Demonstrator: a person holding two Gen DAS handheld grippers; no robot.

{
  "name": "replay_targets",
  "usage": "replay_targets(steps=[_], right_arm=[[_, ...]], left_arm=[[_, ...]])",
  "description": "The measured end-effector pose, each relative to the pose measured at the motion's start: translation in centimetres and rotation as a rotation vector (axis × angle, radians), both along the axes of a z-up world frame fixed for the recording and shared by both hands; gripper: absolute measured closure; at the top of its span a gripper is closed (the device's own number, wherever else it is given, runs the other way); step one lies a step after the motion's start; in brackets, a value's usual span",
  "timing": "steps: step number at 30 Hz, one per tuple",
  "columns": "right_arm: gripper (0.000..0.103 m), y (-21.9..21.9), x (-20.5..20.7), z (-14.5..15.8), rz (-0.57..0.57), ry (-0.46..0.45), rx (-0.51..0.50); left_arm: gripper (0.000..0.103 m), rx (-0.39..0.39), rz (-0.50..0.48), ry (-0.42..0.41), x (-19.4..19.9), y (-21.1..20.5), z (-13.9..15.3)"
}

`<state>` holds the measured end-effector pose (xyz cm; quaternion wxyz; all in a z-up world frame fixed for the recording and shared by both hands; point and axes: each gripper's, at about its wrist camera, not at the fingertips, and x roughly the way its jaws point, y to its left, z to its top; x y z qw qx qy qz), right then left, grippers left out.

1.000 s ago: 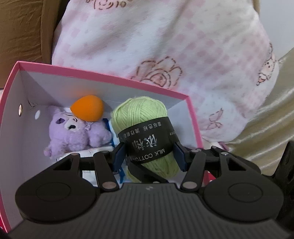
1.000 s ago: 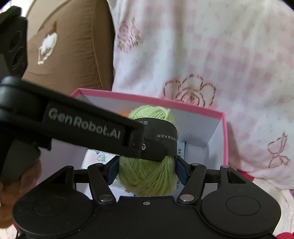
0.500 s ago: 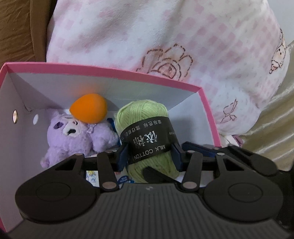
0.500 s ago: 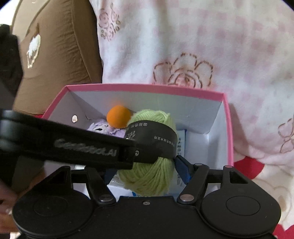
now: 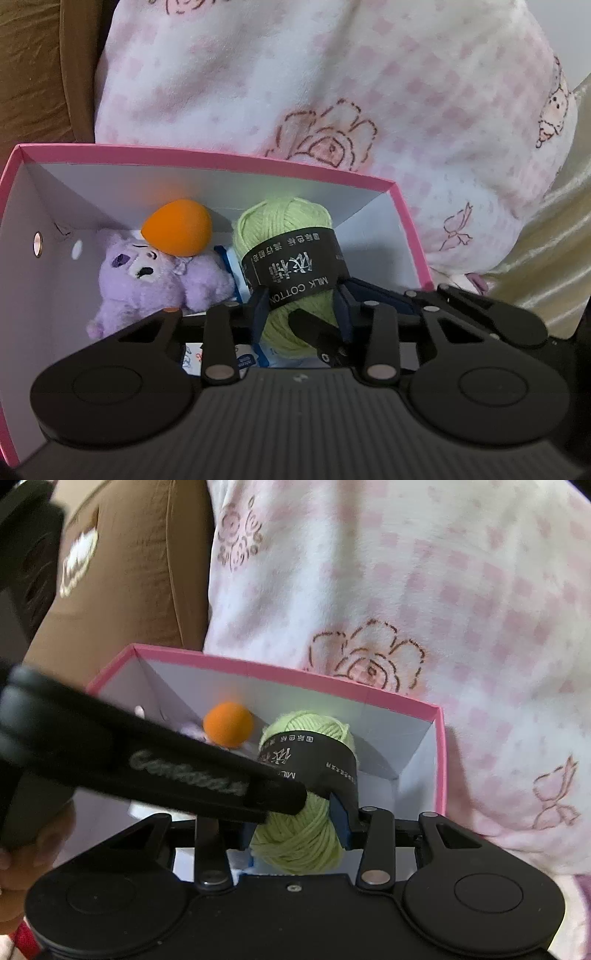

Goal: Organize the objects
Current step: 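Lower the yarn ball into the box beside the purple plush and open the left gripper, then withdraw the open left gripper up and away from the pink box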

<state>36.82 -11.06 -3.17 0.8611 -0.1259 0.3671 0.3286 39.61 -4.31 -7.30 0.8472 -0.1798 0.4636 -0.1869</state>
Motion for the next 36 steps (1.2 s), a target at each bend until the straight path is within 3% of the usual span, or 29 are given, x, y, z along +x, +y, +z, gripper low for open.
replay_targets(steps=[10, 15, 23, 28, 36], right_arm=[[0.054, -0.2, -0.7, -0.1, 0.007, -0.003, 0.006], [0.047, -2.0, -2.2, 1.0, 0.001, 0.01, 0.042], [0.046, -3.1, -5.6, 3.2, -0.016, -0.026, 0.078], [0.046, -2.8, -7.5, 4.7, -0.057, -0.025, 0.004], [0.046, -4.4, -10.5, 8.5, -0.089, -0.011, 0.025]], left_arm=[[0.067, 0.078, 0.036, 0.035, 0.0, -0.7, -0.1], [0.069, 0.164, 0.023, 0.021, -2.3, -0.6, 2.8], [0.068, 0.201, 0.051, 0.032, -6.2, 1.2, 5.8], [0.068, 0.265, 0.032, 0.041, -9.1, 1.9, 7.8], [0.068, 0.313, 0.051, 0.005, -14.2, 3.0, 12.0]])
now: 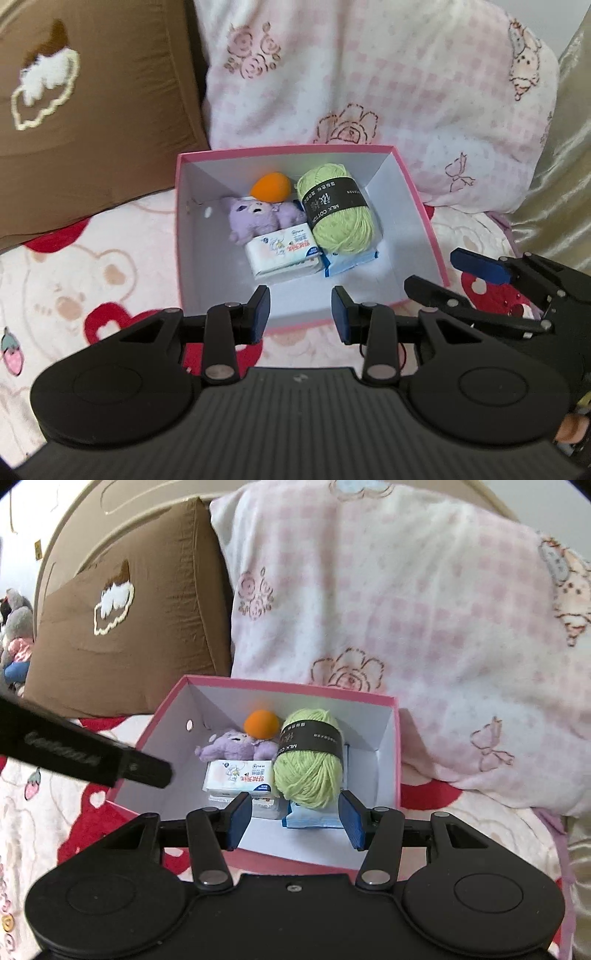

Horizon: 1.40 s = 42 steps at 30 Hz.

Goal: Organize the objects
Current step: 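Withdraw the open left gripper up and away from the pink box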

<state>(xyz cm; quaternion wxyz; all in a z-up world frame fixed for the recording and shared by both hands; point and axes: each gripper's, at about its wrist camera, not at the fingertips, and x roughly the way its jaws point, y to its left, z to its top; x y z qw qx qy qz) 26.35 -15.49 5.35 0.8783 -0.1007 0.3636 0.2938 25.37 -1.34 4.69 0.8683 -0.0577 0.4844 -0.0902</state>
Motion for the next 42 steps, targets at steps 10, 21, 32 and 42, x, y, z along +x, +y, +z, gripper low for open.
replay_targets(steps=[10, 21, 32, 42], right_arm=[[0.041, -0.8, -4.0, 2.8, 0.026, 0.023, 0.037], [0.035, -1.4, -8.3, 4.8, 0.076, 0.009, 0.097], [0.033, -1.1, -9.5, 3.2, 0.027, 0.017, 0.046], [0.03, -1.2, -10.9, 3.0, 0.026, 0.025, -0.005]], left_arm=[[0.067, -0.021, 0.007, 0.011, -6.6, 0.4, 2.9], [0.067, 0.002, 0.117, -0.002, -10.5, 2.9, 2.0], [0.066, 0.023, 0.139, -0.006, -13.0, 4.0, 1.1], [0.064, -0.025, 0.116, -0.007, -13.6, 4.7, 0.3]])
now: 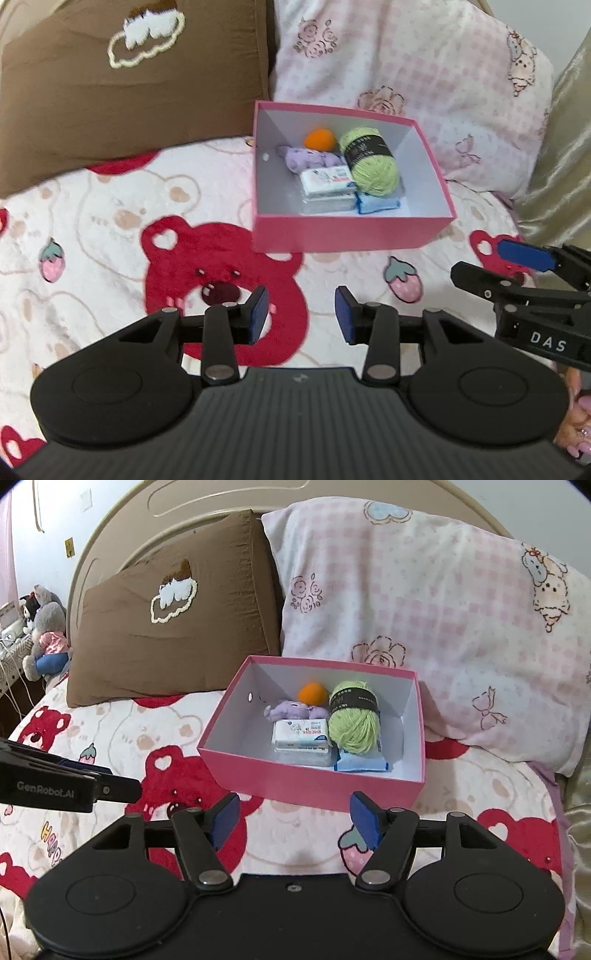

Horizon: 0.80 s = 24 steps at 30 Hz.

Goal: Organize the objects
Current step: 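Withdraw the open left gripper up and away from the pink box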

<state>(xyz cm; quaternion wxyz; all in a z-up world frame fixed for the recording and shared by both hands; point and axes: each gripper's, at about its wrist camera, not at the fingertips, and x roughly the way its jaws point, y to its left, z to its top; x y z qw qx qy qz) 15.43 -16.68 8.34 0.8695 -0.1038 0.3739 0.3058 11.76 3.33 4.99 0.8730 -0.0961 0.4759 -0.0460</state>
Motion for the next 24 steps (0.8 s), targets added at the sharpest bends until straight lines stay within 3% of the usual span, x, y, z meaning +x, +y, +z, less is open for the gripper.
replay_targets(steps=[2, 10, 22, 24], right_arm=[[0.03, -0.1, -0.2, 0.1, 0.007, 0.011, 0.0], [0.025, 0.3, -0.5, -0.5, 0.0, 0.032, -0.018], [0.011, 0.6, -0.6, -1.5, -0.008, 0.062, -0.027], [0.006, 0.7, -0.8, -1.6, -0.009, 0.064, -0.037]], left_arm=[[0.064, -0.033, -0.004, 0.022, 0.0, 0.4, -0.7], [0.061, -0.038, -0.002, 0.037, 0.1, 0.8, -2.2], [0.047, -0.026, 0.007, 0.038, -0.5, 1.3, -3.0], [0.04, -0.029, 0.01, 0.037, -0.6, 1.5, -3.0]])
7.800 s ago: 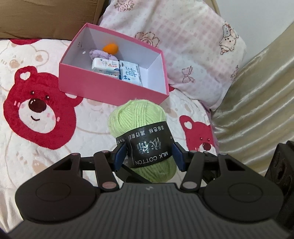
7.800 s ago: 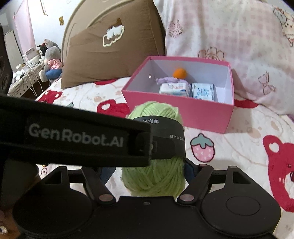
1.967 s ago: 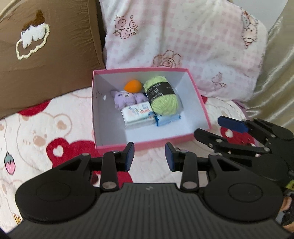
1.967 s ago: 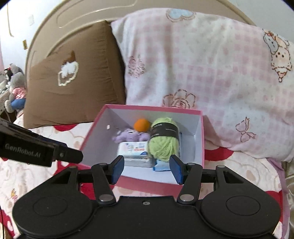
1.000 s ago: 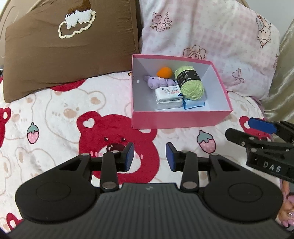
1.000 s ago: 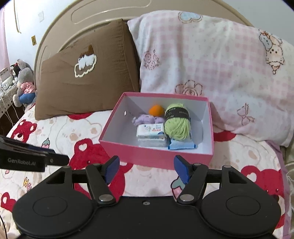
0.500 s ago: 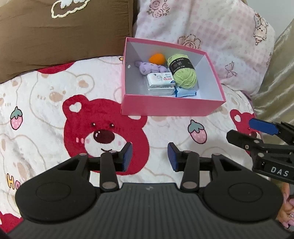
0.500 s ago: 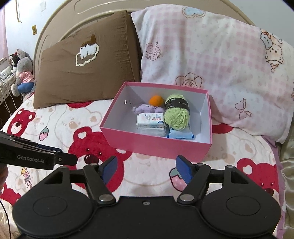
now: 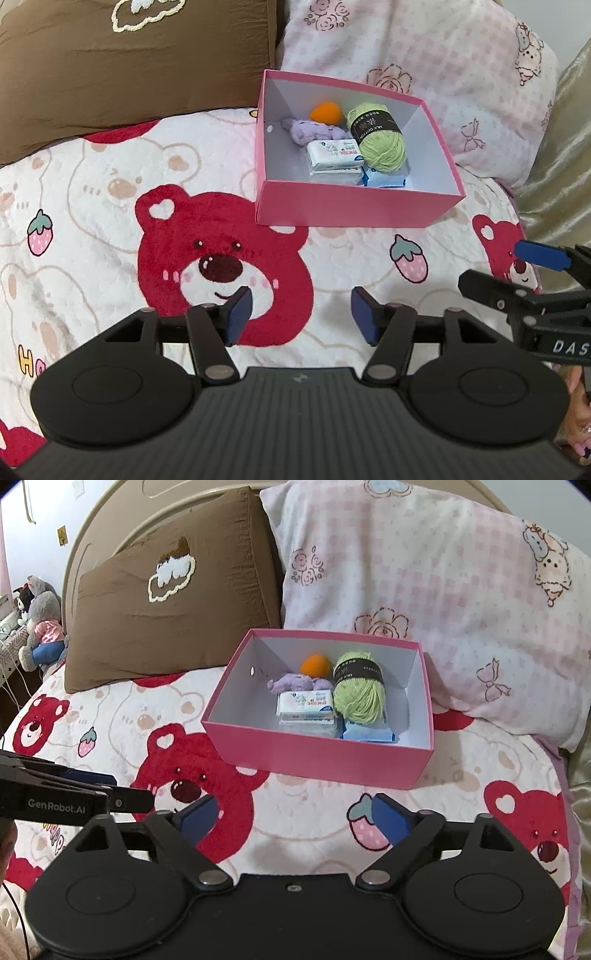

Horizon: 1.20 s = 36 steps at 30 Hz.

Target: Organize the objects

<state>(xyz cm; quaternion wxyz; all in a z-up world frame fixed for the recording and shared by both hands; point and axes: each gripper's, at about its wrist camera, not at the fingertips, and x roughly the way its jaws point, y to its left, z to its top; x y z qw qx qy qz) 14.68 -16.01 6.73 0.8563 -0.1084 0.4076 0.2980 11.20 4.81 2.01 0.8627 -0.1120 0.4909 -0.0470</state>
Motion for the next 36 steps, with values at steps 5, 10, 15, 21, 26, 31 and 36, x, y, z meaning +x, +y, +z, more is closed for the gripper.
replay_targets(steps=[5, 10, 15, 21, 26, 31, 36], right_arm=[[0.005, 0.0, -0.2, 0.1, -0.012, -0.02, -0.019], [0.005, -0.1, -0.1, 0.0, -0.032, -0.011, -0.015], [0.005, -0.1, -0.1, -0.3, -0.049, -0.008, -0.04], [0.005, -0.3, -0.2, -0.4, -0.067, -0.001, -0.055], [0.005, -0.2, -0.2, -0.2, -0.064, 0.001, -0.062], [0.005, 0.1, -0.4, -0.2, -0.056, 0.005, -0.069], [0.005, 0.4, -0.6, -0.1, -0.051, 0.005, -0.078]], left_arm=[[0.012, -0.008, 0.002, -0.038, -0.4, 0.2, 0.1], [0.0, 0.013, -0.024, -0.033, -0.8, -0.1, 0.3], [0.0, 0.051, -0.027, -0.017, -1.0, -0.3, 0.2], [0.0, 0.042, 0.037, 0.021, -0.9, 0.2, -1.1], [0.0, 0.075, 0.055, 0.058, -0.7, 0.1, -1.6], [0.0, 0.08, 0.065, 0.041, -0.9, 0.1, -0.9], [0.0, 0.076, 0.087, 0.052, -1.0, 0.5, -0.4]])
